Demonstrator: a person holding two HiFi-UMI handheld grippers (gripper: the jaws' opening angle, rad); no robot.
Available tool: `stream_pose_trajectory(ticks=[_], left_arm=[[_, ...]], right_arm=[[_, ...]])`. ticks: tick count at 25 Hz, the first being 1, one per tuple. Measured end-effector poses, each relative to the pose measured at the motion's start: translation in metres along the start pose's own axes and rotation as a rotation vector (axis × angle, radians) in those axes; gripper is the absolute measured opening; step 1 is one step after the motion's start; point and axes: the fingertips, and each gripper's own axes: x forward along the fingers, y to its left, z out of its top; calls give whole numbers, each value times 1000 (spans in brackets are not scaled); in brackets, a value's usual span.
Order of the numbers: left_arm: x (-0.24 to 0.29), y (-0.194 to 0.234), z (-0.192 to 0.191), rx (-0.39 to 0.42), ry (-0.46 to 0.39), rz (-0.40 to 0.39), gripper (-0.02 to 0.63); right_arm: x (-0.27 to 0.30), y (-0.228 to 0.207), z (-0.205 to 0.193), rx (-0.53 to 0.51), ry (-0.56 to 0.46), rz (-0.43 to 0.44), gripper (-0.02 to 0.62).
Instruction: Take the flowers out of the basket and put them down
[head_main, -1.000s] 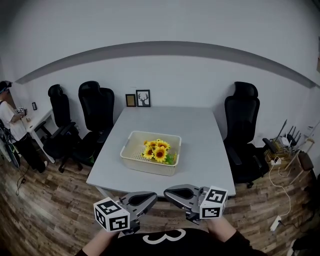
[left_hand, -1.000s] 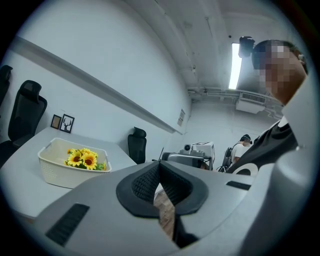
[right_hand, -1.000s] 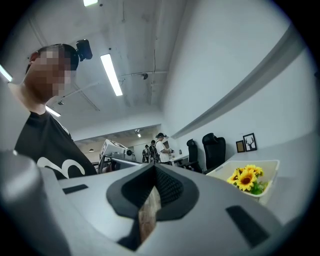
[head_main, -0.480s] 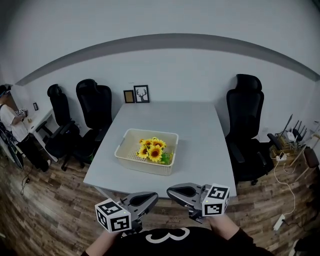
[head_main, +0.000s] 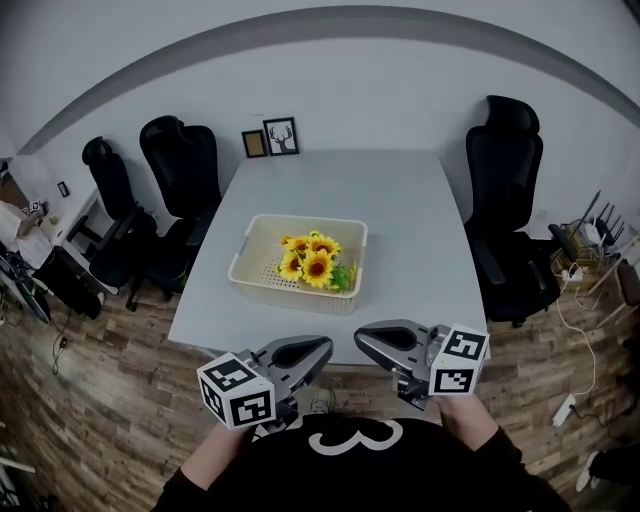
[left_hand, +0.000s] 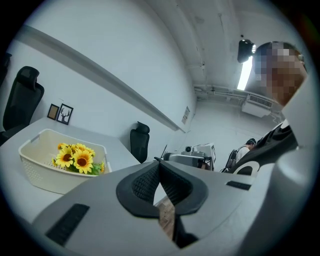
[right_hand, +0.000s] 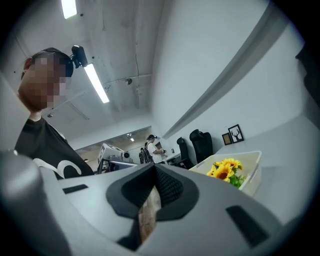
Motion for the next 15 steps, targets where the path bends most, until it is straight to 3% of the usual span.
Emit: stream_pose_trajectory(ticks=[15], left_arm=[[31,130,51,-41,30,-55,14]], right_arm=[[72,-105,32,33,0,-99,8]])
